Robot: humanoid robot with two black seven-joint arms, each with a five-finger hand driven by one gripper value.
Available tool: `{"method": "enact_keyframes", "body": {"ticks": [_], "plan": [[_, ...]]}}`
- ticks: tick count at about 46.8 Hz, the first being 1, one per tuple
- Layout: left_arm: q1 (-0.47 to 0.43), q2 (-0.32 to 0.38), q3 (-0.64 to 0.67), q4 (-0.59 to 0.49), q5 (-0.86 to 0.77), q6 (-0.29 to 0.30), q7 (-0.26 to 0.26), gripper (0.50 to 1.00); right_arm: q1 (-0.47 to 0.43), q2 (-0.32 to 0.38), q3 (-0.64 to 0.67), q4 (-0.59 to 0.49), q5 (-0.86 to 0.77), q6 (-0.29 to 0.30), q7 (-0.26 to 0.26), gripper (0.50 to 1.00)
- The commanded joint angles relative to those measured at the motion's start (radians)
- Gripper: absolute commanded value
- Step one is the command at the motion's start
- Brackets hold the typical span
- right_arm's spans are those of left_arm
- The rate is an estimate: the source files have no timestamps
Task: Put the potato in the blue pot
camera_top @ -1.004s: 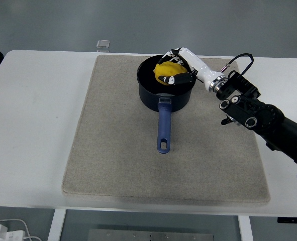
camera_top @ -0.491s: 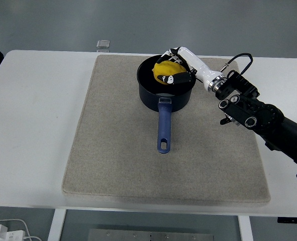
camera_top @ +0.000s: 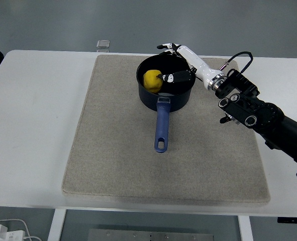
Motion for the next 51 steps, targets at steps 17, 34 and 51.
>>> {"method": "enact_keyframes", "body": {"ticks": [17, 34, 51], "plan": [[0.0, 0.0, 0.0, -0.001, 0.0, -0.001, 0.0, 0.999, 0.023, 0.0, 0.098, 0.0, 0.217, 0.008, -0.012, 0.917], [0.002, 0.0, 0.0, -0.008, 0.0, -0.001, 0.0, 0.999, 0.044, -0.035, 0.287, -0.002, 0.584, 0.061, -0.145, 0.917], [0.002, 0.0, 0.0, -0.011, 0.0, -0.001, 0.0, 0.999, 0.038, -0.12, 0.325, -0.01, 1.063, 0.066, -0.253, 0.917]]}}
